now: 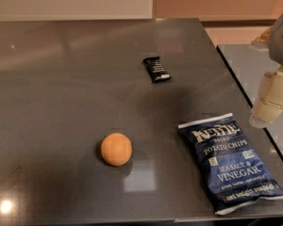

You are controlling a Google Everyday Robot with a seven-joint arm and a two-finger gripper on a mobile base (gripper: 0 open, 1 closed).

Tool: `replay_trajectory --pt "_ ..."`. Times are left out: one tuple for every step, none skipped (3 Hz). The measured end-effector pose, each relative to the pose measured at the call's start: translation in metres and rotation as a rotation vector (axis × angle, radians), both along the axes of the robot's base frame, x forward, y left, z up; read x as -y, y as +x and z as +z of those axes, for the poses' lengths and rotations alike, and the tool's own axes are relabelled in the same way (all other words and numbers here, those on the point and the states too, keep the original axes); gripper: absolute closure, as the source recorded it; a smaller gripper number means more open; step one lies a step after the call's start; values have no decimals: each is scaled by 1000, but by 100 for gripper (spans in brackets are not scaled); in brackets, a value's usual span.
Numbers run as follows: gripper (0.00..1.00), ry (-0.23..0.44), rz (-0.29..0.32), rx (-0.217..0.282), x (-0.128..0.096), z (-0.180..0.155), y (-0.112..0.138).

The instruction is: Move orange near rxbar chocolate

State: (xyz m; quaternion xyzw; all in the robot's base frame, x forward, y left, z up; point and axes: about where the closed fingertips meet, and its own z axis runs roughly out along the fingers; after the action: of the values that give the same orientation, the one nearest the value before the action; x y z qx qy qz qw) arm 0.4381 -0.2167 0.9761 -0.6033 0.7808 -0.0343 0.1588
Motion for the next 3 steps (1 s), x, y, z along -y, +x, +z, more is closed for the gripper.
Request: replay_trajectory --pt "0 0 0 0 0 0 0" --pt "0 21 19 7 -11 7 4" --pt "0 79 98 -4 -45 2 8"
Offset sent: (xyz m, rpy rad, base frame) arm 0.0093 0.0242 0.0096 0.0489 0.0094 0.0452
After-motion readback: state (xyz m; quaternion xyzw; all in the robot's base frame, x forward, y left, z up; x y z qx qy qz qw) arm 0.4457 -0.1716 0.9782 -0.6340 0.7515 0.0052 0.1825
